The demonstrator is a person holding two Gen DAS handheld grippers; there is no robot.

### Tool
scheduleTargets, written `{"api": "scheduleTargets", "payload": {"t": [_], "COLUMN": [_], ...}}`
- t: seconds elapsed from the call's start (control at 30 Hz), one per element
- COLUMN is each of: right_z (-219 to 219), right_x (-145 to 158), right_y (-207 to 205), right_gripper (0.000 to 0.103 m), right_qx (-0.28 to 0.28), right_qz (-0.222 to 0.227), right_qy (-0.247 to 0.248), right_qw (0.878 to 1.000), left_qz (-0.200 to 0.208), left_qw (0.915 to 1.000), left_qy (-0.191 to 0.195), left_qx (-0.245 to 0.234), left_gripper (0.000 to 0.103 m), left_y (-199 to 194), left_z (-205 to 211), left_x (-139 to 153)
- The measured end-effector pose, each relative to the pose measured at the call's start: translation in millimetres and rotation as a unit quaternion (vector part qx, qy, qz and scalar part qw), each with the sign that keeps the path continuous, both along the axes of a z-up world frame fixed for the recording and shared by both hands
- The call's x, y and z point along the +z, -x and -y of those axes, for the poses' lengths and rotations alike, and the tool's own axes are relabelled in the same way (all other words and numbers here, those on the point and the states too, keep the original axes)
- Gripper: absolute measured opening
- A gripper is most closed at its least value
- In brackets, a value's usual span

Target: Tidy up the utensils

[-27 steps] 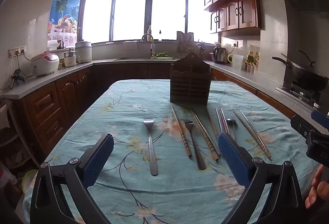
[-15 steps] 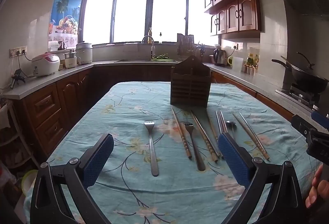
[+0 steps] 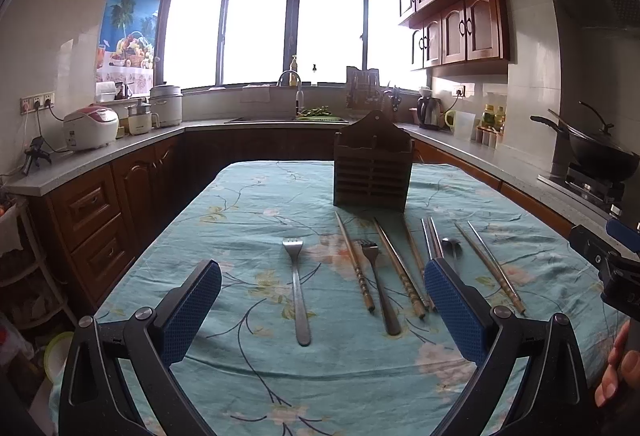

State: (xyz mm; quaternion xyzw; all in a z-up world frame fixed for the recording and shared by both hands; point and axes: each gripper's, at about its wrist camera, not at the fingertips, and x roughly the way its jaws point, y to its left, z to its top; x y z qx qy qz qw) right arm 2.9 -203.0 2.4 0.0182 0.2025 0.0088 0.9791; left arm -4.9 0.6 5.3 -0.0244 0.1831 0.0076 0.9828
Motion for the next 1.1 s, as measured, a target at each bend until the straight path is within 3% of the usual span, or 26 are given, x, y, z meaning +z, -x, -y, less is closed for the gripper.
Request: {"api": "scheduleTargets", "payload": {"t": [1.1], "right_z": [-7], "right_x": [3], "right_y": [-10], "right_gripper": [0.103], "right_qx": [0.028], "right_qz": [-0.008], "right_qy": [-0.018], "right_qw": [0.999], "left_qz": [-0.007], "left_qw": [0.9999], "left_qy": [0.008], "left_qx": [0.007], "left_gripper": [0.102], "left_y": [-12], "left_z": [-7], "left_x": [0]}}
